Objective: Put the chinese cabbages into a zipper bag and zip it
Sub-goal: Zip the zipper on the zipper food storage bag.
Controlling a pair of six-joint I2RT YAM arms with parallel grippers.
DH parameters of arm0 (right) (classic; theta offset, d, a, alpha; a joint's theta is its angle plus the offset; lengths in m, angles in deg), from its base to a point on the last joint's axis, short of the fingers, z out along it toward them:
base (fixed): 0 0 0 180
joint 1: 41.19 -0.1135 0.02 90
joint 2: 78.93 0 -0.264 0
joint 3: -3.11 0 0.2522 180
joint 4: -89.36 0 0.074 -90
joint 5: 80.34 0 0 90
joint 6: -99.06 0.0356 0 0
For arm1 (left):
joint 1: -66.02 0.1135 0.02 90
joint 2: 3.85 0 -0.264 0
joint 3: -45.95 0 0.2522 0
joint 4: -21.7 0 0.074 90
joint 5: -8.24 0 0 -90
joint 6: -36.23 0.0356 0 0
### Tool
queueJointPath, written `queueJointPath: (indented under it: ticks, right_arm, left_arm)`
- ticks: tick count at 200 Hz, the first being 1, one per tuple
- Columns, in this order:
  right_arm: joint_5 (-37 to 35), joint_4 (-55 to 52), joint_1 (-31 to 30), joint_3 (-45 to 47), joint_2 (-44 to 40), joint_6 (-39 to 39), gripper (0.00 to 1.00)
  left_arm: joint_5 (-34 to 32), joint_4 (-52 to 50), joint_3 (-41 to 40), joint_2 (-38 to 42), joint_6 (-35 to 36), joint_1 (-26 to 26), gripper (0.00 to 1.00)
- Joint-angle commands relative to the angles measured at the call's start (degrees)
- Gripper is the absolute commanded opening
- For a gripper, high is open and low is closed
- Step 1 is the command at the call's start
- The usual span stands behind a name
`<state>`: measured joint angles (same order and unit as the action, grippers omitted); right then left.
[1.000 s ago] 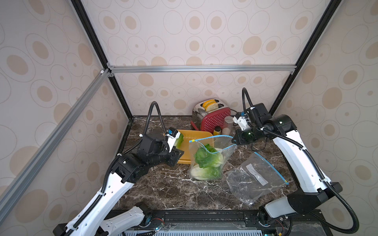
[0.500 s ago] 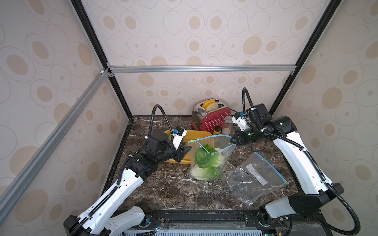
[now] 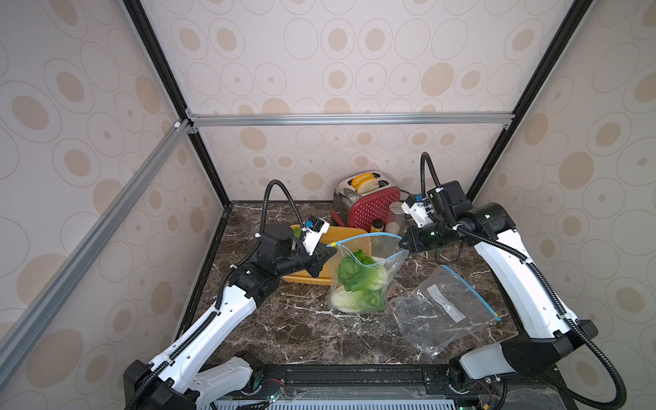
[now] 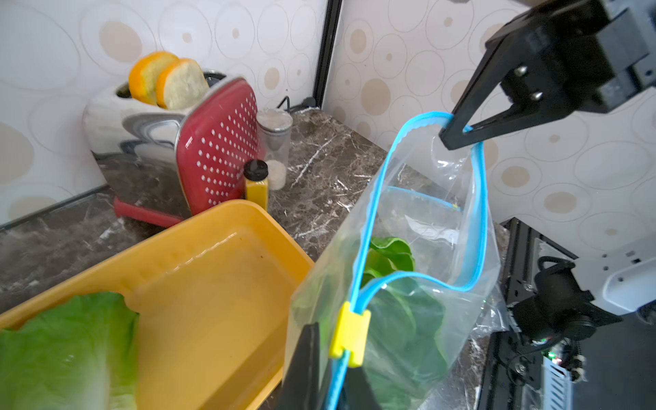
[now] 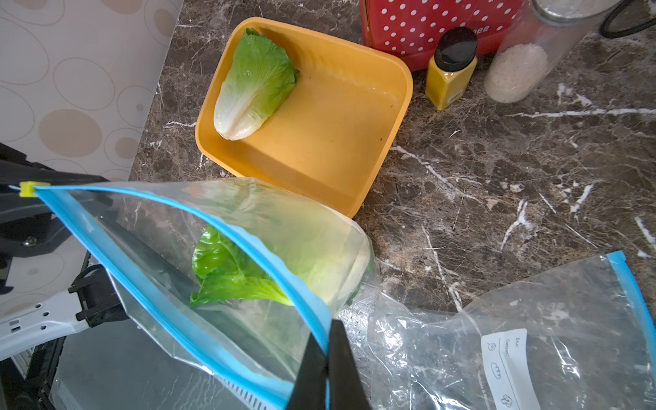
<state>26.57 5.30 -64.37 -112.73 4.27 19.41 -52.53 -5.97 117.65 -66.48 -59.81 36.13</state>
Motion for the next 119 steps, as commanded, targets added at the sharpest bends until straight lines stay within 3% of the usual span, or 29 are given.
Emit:
queueJointPath:
  ticks: [1,50,84,119]
  right_arm:
    - [0.18,0.85,0.13,0.32,-1.93,-1.67,0.01]
    - [4.52,0.34,-0.29,-5.93,-1.64,-7.37,0.25]
    - [5.52,-0.80,-5.16,-13.83,0.86,-13.71,0.37]
    - [13.46,0.37,-7.91,-18.81,4.45,-19.68,0.46]
  left_arm:
    - [2.32,1.04,1.40,0.62,1.38,0.42,0.02]
    - [2.64,-3.15,4.06,1.33,3.52,0.36,0.00]
    - [3.36,-4.98,6.59,1.51,4.07,0.36,0.00]
    - [3.73,-6.43,7.98,1.45,4.37,0.36,0.00]
